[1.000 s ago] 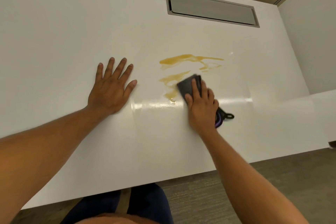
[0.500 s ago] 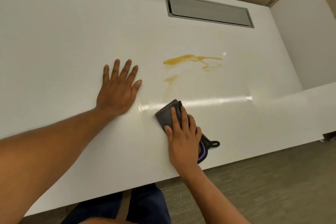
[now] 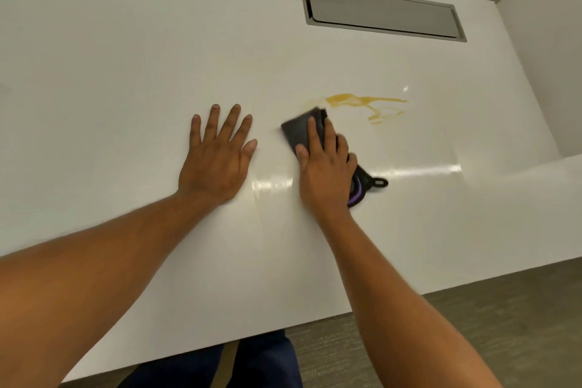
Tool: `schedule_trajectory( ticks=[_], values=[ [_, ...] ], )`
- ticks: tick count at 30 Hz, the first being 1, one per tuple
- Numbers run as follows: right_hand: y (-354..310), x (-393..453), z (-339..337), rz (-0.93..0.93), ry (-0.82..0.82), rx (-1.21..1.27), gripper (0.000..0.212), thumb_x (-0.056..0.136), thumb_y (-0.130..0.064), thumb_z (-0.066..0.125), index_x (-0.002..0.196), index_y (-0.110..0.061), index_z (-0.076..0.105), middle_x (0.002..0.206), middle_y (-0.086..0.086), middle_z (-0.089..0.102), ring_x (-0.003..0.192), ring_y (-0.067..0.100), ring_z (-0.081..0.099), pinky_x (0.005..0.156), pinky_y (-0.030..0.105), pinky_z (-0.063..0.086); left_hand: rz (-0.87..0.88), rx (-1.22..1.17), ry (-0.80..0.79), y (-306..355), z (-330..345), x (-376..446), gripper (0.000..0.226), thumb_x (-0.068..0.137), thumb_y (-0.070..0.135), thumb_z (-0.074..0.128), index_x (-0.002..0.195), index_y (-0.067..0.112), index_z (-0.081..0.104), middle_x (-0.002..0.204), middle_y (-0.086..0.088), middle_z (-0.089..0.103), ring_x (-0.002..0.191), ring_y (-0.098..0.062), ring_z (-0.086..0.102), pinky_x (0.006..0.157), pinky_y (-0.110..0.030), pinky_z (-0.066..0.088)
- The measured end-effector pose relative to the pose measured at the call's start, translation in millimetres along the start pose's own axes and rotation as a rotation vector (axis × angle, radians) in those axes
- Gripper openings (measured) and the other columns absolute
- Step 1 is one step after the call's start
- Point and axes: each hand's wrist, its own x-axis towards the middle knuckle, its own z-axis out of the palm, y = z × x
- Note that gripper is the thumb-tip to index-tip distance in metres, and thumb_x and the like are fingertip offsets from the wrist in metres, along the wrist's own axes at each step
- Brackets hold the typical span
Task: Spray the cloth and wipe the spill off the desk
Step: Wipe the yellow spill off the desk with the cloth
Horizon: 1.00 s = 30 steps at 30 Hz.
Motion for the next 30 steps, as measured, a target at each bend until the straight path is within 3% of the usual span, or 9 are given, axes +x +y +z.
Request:
schedule_trajectory(
  ticks=[5, 8, 11, 16, 21, 30],
  values=[
    [21, -119, 6, -0.028, -0.02, 0.023, 0.059, 0.111, -0.043, 0.037, 0.167, -0.031, 0.023, 0.174, 0.003, 0.025, 0.151, 0.03, 0.034, 0.114, 0.052, 0.038, 0.01, 0.011, -0.002, -2, 0, 1, 0.068, 0.111, 0.051, 0.003, 0.168, 0.022, 0.025, 0.178, -0.006, 0.023, 0.165, -0.038, 0.016, 0.132, -0.062, 0.01],
    [33, -144, 3, -0.04, -0.058, 0.01, 0.06, 0.108, -0.045, 0.037, 0.166, -0.031, 0.024, 0.174, 0.002, 0.026, 0.151, 0.03, 0.035, 0.112, 0.053, 0.041, 0.003, 0.01, 0.0, -3, 2, 1, 0.066, 0.111, 0.053, 0.009, 0.168, 0.022, 0.026, 0.177, -0.006, 0.024, 0.164, -0.038, 0.017, 0.132, -0.062, 0.011],
    [38, -111, -2, -0.072, -0.09, -0.013, 0.059, 0.111, -0.046, 0.036, 0.167, -0.033, 0.022, 0.175, 0.002, 0.024, 0.152, 0.031, 0.033, 0.112, 0.052, 0.038, 0.002, 0.015, -0.005, -2, 3, 2, 0.066, 0.111, 0.053, 0.011, 0.168, 0.023, 0.024, 0.178, -0.005, 0.023, 0.165, -0.037, 0.016, 0.132, -0.062, 0.011],
    [16, 16, -10, 0.056, -0.046, -0.023, 0.059, 0.112, -0.05, 0.031, 0.168, -0.034, 0.018, 0.175, 0.002, 0.021, 0.15, 0.03, 0.032, 0.11, 0.051, 0.033, 0.001, 0.002, 0.006, -1, 2, 2, 0.063, 0.112, 0.048, 0.011, 0.167, 0.023, 0.027, 0.178, -0.004, 0.023, 0.165, -0.036, 0.017, 0.132, -0.061, 0.012],
    [-12, 69, -6, -0.059, -0.054, -0.001, 0.059, 0.113, -0.048, 0.029, 0.168, -0.033, 0.017, 0.175, 0.005, 0.02, 0.151, 0.032, 0.029, 0.114, 0.054, 0.03, -0.012, 0.027, 0.036, 0, 1, 1, 0.061, 0.114, 0.047, 0.011, 0.167, 0.023, 0.03, 0.177, -0.003, 0.026, 0.164, -0.035, 0.021, 0.132, -0.06, 0.016],
    [64, -95, -2, -0.359, -0.128, -0.004, 0.06, 0.111, -0.047, 0.037, 0.167, -0.036, 0.02, 0.176, -0.002, 0.02, 0.157, 0.029, 0.028, 0.118, 0.054, 0.035, -0.036, 0.034, -0.008, 2, -1, 2, 0.061, 0.112, 0.046, 0.01, 0.168, 0.026, 0.026, 0.177, 0.0, 0.025, 0.165, -0.033, 0.019, 0.134, -0.057, 0.013]
  ],
)
